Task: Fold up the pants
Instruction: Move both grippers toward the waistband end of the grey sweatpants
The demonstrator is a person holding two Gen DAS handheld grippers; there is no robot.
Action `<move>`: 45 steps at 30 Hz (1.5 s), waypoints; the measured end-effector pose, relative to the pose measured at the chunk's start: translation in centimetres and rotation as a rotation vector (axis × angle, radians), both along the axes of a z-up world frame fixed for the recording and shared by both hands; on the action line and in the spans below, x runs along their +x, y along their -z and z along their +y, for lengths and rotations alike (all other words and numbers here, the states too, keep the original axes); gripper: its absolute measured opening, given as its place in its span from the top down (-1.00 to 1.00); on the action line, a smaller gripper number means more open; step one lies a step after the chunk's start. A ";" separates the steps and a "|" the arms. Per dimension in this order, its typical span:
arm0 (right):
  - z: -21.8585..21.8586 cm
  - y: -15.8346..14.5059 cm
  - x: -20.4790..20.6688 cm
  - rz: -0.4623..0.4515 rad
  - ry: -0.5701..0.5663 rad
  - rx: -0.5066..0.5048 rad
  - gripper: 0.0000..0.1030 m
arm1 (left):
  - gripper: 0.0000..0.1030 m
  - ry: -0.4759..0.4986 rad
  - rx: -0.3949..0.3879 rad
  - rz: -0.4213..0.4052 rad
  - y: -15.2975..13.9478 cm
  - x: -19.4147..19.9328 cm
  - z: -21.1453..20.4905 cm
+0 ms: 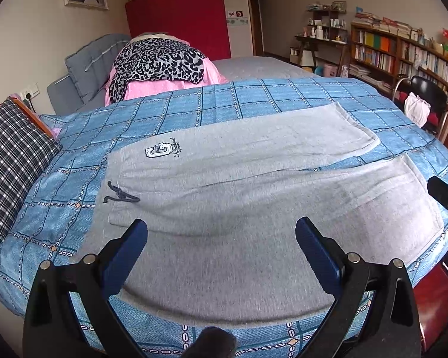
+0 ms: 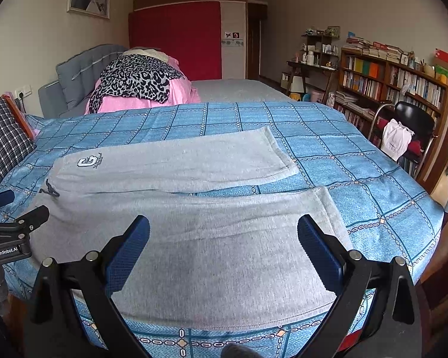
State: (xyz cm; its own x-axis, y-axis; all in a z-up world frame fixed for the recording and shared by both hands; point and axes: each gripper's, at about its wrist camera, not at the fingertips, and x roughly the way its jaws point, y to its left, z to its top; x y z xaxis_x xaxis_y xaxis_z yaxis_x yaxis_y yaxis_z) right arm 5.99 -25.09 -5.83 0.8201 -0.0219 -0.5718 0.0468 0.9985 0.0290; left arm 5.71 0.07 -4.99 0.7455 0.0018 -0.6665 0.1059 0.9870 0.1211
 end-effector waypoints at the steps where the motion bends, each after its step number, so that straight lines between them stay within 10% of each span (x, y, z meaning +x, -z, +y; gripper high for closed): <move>1: -0.1 0.2 0.1 0.004 -0.001 0.002 -0.95 | -0.91 0.000 0.001 0.004 0.1 0.2 0.0; 45: -3.3 8.4 12.5 0.171 -0.018 0.015 -0.95 | -0.91 -0.138 0.024 0.192 7.0 12.8 3.9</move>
State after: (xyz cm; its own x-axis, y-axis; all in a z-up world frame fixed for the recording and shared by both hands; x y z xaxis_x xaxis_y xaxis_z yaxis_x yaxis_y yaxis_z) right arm 18.50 -28.36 -14.26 0.7111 0.0011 -0.7031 0.0349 0.9987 0.0368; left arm 18.54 3.93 -11.97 0.5967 0.1123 -0.7946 -0.0064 0.9908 0.1353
